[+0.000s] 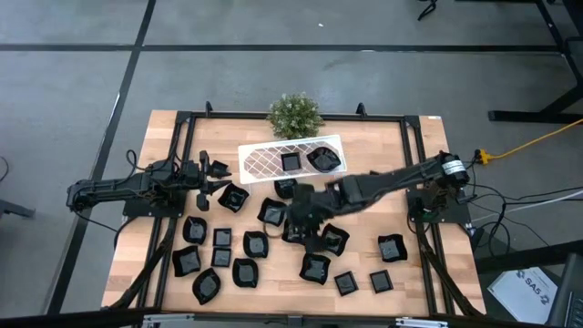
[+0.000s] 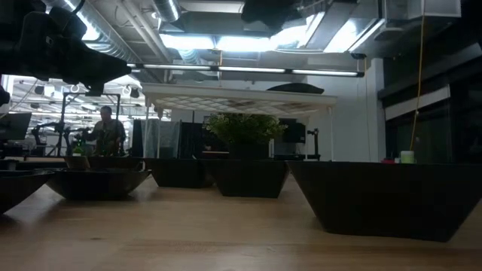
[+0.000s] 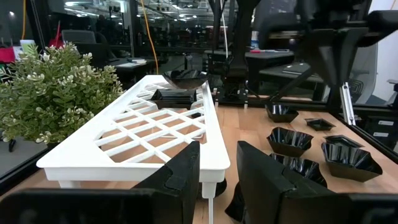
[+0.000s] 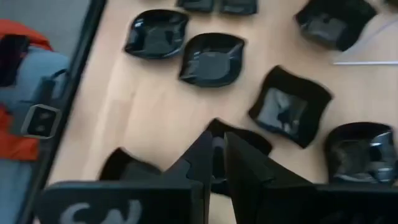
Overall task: Pick & Place Mini shaped plates
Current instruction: Put the distorted square plate on the shelf
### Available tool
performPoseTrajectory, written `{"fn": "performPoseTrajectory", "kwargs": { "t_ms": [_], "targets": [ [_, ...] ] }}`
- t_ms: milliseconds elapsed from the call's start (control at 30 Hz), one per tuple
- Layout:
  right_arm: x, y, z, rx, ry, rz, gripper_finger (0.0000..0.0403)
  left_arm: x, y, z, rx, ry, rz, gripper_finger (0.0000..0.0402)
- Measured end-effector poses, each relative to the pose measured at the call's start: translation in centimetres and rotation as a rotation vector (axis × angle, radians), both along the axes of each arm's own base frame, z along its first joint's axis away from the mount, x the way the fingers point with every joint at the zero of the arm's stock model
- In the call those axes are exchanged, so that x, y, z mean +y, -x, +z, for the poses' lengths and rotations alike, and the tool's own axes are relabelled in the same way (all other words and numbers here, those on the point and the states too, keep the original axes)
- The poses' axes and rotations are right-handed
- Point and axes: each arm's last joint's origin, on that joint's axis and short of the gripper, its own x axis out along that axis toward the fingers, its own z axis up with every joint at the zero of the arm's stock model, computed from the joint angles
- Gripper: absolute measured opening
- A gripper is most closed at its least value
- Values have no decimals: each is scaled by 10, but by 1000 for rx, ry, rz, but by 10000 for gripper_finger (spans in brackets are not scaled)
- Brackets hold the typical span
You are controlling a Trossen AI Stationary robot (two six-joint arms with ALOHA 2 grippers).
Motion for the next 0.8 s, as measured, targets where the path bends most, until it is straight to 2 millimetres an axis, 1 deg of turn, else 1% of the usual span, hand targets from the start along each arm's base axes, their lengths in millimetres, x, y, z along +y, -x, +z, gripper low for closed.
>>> {"fn": "performPoseTrajectory", "kwargs": {
  "t_ms": [367,500,633,733,800],
  "targets": [
    [64,27,-3,78,-68,49,42,0,0,0,0,0,0,100],
    [83,42,-6,98,-2,1,42,0,0,0,0,0,0,100],
    [99,56,-15,129,107,-76,42,0,0,0,0,0,-1,100],
    [111,61,-26,160,136,-122,42,0,0,0,0,0,0,100],
    [117,61,-36,190,156,-123,42,0,0,0,-3,0,0,100]
  ]
}}
